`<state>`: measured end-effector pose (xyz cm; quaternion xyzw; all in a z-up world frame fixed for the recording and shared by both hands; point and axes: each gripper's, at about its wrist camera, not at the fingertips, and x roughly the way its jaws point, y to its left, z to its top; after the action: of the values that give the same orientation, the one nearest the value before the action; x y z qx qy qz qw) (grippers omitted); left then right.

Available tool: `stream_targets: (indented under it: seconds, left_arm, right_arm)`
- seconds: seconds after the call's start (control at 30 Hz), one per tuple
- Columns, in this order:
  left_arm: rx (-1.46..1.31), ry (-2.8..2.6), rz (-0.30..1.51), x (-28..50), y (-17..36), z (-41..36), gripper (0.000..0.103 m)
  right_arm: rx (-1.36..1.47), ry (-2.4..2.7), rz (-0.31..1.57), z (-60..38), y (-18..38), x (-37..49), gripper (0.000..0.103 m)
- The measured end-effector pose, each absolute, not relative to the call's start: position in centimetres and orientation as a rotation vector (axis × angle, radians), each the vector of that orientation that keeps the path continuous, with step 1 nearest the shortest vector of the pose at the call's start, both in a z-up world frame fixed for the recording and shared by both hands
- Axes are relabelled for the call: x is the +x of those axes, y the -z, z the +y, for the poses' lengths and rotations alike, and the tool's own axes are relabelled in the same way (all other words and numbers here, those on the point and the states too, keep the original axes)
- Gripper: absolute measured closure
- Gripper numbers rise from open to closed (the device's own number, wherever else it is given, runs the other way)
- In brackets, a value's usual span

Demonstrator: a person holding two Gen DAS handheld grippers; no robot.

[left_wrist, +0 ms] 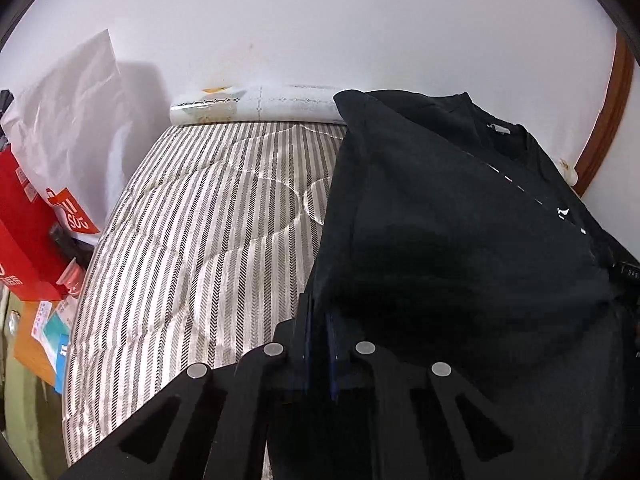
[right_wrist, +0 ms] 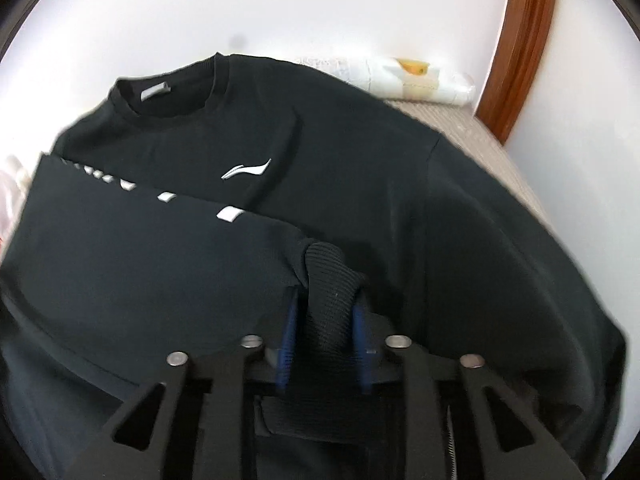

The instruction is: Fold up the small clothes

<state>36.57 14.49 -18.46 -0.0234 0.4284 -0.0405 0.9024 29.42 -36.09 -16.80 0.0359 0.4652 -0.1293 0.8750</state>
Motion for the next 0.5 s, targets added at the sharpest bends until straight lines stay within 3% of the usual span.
stream_targets:
  seconds: [0.13, 0.23, 0.27, 0.37, 0.5]
  left_arm:
    - [-0.028, 0.076, 0.89, 35.8, 17.8, 14.3, 0.094]
    - [-0.034, 0.082, 0.898, 35.3, 17.5, 14.5, 0.094]
    - [-0.038, 0.083, 0.9, 35.1, 17.5, 14.6, 0.092]
    - [-0.064, 0.083, 0.902, 34.8, 17.5, 15.1, 0.07]
    - [-0.105, 0.084, 0.903, 34.9, 17.8, 15.4, 0.068]
  right_arm:
    - [-0.042, 0.25, 0.899, -33.6, 14.1, 28.5, 0.052]
    - [-0.098, 0.234, 0.847, -31.9, 12.2, 27.7, 0.047]
    - [-0.094, 0.223, 0.84, -31.5, 11.8, 27.9, 0.046]
    - [-0.046, 0.129, 0.837, -29.1, 11.2, 29.2, 0.044]
    - [-0.056, -0.007, 0.825, -23.5, 11.4, 33.0, 0.044]
